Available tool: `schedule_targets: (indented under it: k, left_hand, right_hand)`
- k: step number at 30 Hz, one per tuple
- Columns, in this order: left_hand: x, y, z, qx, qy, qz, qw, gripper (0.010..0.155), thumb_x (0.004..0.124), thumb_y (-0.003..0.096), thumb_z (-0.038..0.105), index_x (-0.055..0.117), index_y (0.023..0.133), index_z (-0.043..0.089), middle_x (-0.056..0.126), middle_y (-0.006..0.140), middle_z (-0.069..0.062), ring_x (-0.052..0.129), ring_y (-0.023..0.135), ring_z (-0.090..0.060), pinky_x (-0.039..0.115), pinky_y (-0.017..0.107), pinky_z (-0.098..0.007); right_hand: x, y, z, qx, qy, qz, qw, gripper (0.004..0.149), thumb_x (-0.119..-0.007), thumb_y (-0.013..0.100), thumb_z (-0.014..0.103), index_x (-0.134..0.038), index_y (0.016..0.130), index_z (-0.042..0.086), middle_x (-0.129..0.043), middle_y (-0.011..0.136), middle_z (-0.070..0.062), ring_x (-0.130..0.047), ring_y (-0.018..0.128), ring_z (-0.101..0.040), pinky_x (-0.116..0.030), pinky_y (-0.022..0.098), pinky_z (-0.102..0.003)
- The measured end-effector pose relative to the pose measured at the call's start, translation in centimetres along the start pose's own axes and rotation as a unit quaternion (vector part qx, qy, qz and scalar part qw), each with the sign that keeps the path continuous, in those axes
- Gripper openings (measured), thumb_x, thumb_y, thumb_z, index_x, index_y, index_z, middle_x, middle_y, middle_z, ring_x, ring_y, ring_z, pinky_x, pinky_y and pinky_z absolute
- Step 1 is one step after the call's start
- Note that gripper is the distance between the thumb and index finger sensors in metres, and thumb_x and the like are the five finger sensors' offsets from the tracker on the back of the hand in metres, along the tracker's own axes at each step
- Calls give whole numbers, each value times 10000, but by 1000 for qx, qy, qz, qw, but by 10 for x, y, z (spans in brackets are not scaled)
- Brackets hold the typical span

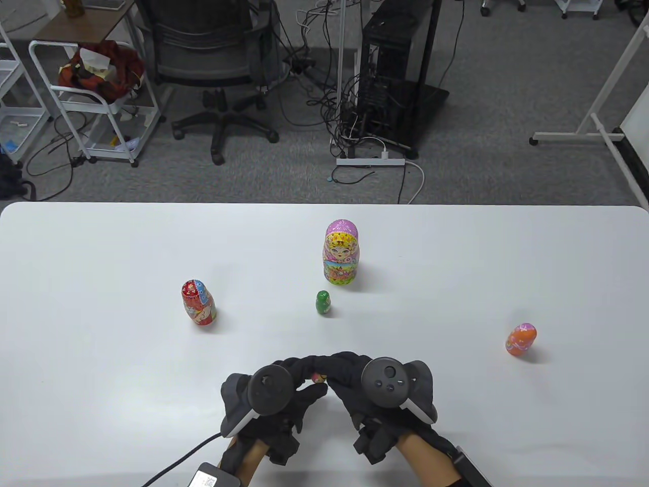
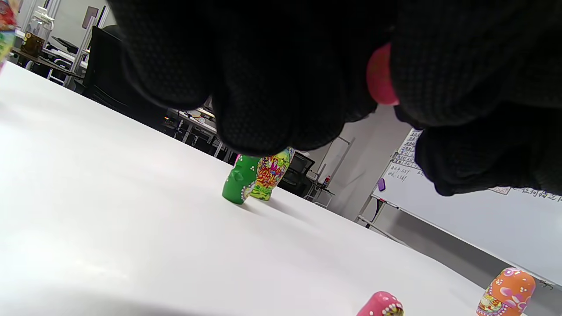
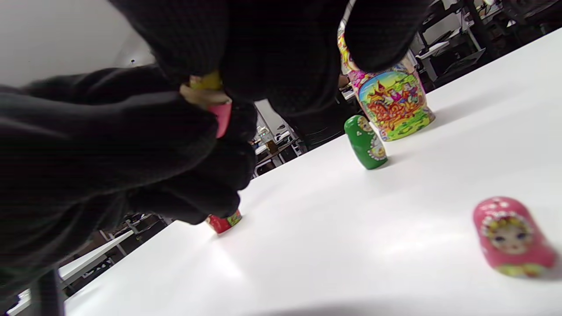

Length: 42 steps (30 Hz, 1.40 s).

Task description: Nest individual Russian dolls into a nested set

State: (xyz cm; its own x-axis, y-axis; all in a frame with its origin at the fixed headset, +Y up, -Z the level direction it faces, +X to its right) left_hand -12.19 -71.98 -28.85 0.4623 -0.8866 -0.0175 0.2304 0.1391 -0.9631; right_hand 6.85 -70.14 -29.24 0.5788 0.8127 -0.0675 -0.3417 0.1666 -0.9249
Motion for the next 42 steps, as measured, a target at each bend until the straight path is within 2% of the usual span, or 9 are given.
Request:
schedule_targets:
  k: [4,7,9,12,17,27,34,39,42]
  left_hand:
    - [-2,0,-3,-6,-2,4,1000,605,852,361,594,794,901,329,968,823,63,1011,683,-120,832,597,-421]
    - [-2,0,-5,-9,3,8,1000,604,856,358,592,798,897,328,971,820,59,1014,678,-124,834,594,-422]
    - [-3,0,-7,-12,1,9,1000,605,858,358,590,800,898,324,972,818,55,1014,677,-126,834,592,-424]
    - [-4,0,-8,-14,5,12,1000,606,858,356,590,803,896,320,974,815,56,1015,674,-126,834,591,-424]
    - [-5,0,-8,-14,14,13,1000,604,857,357,588,805,893,315,976,811,51,1016,671,-129,834,589,-427]
    - [-5,0,-9,-16,21,10,1000,603,866,353,580,808,892,315,978,811,48,1019,669,-132,834,588,-430]
    - [-4,1,-8,-15,27,5,1000,604,865,352,582,809,891,315,980,810,49,1018,670,-133,834,587,-430]
    - [-5,0,-9,-16,26,7,1000,603,868,350,580,813,889,313,981,808,46,1020,667,-135,835,585,-431]
    - [-5,1,-9,-17,26,8,999,604,868,350,579,816,887,308,984,803,45,1021,664,-135,835,585,-431]
  right_hand:
    - [8,-1,-3,-13,-12,-20,1000,450,-774,491,343,-645,916,416,-770,943,57,-890,753,-191,-713,648,-476]
    - [9,0,-15,-48,-80,-19,995,485,-781,484,376,-631,945,362,-742,969,-16,-869,773,-236,-715,630,-489]
    - [5,2,-27,-81,-131,3,988,502,-791,476,405,-639,951,345,-732,981,-51,-862,781,-259,-719,617,-495]
    - [-11,6,-49,-144,-175,98,969,555,-784,481,464,-600,989,339,-682,1017,-124,-834,806,-314,-719,596,-509]
    - [-25,6,-63,-182,-174,143,957,561,-794,485,466,-590,996,360,-710,1002,-138,-854,779,-323,-742,557,-497]
    - [-37,7,-61,-177,-236,149,944,493,-821,479,430,-679,944,347,-825,901,-73,-918,680,-269,-777,519,-463]
    - [-41,7,-61,-173,-233,142,946,482,-839,467,417,-702,918,318,-852,866,-46,-934,654,-247,-791,509,-444]
    - [-44,8,-53,-151,-274,119,942,475,-848,454,414,-736,895,277,-892,827,-52,-967,615,-228,-816,489,-421]
    - [-36,8,-49,-147,-246,101,953,472,-837,458,410,-731,896,271,-895,821,-52,-970,608,-219,-820,483,-415]
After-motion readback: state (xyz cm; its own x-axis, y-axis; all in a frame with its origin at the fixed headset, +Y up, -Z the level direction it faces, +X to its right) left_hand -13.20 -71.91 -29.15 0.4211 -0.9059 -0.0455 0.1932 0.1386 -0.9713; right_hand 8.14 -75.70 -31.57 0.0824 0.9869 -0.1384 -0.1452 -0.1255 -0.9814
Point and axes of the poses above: the tracker on the back of each hand, its own z axis roughly to the thumb side, its own y axis roughly from the wrist to the fingertips, x = y × z, the point moved 2 cm from there along y, roughly from the wrist to the fingertips
